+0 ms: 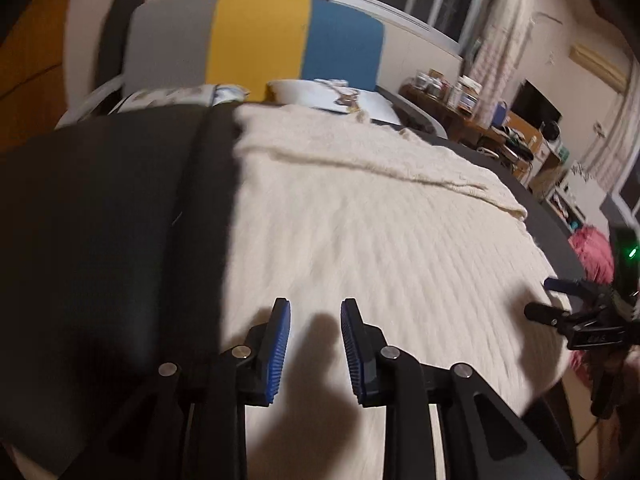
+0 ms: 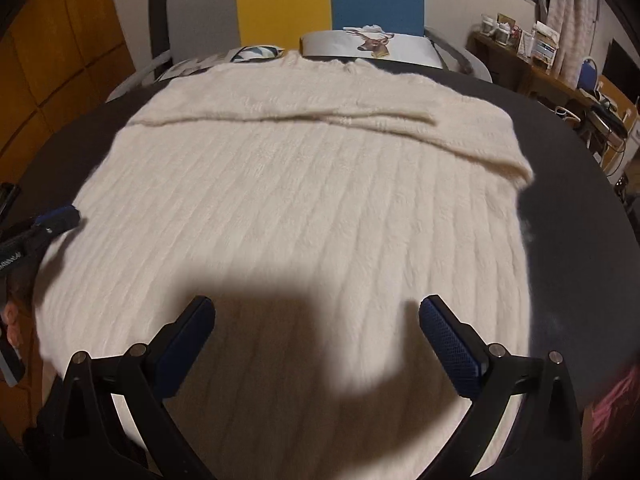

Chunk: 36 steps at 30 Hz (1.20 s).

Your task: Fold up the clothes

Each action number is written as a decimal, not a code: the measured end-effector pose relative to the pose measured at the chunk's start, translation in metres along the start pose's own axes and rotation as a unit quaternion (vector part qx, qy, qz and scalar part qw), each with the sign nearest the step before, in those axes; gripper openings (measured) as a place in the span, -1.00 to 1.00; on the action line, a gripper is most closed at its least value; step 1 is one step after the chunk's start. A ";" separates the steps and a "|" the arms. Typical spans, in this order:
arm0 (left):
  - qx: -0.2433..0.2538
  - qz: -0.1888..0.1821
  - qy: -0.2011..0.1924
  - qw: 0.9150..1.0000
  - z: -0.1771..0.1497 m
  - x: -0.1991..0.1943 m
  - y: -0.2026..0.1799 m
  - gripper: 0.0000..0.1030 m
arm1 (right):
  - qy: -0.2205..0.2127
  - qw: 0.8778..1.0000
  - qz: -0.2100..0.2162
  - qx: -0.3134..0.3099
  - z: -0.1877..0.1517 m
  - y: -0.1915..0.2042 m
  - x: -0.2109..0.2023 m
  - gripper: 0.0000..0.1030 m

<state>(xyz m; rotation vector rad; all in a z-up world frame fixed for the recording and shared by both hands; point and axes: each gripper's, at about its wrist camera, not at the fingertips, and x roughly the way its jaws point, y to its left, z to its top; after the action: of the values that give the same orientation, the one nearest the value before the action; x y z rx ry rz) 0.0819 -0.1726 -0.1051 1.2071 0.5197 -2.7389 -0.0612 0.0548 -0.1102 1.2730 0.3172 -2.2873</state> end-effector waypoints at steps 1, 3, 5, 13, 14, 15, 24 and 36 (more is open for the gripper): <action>-0.016 -0.002 0.000 1.000 -0.008 -0.008 0.009 -0.50 | 0.004 1.000 -0.004 -0.006 -0.009 -0.003 0.001 1.00; -0.042 0.010 -0.009 0.999 -0.023 -0.026 0.027 -0.50 | -0.018 1.000 -0.004 -0.016 -0.023 -0.006 -0.003 1.00; -0.060 0.015 -0.015 0.998 -0.033 -0.041 0.039 -0.50 | -0.025 1.000 -0.004 -0.014 -0.024 -0.006 -0.002 1.00; -0.033 -0.011 0.033 0.999 -0.059 -0.043 0.028 -0.50 | -0.012 0.999 0.019 -0.023 -0.011 0.002 -0.010 1.00; -0.049 -0.018 0.033 0.998 -0.063 -0.043 0.031 -0.50 | -0.017 0.999 0.030 -0.032 -0.012 0.008 -0.011 1.00; -0.066 -0.032 0.040 0.997 -0.067 -0.044 0.035 -0.50 | -0.015 0.998 0.030 -0.046 -0.014 0.015 -0.008 1.00; -0.185 -0.214 0.141 0.949 -0.118 -0.025 0.064 -0.43 | 0.001 0.994 0.106 -0.037 -0.006 0.028 -0.006 1.00; -0.270 -0.308 0.095 0.907 -0.116 -0.010 0.068 -0.43 | 0.026 0.981 0.152 -0.119 -0.010 0.096 -0.015 1.00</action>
<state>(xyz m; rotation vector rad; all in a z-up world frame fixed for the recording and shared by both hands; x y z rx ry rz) 0.1847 -0.1959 -0.1886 1.3100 1.8145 -2.5879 0.0029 -0.0176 -0.0994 1.1702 0.3741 -1.9010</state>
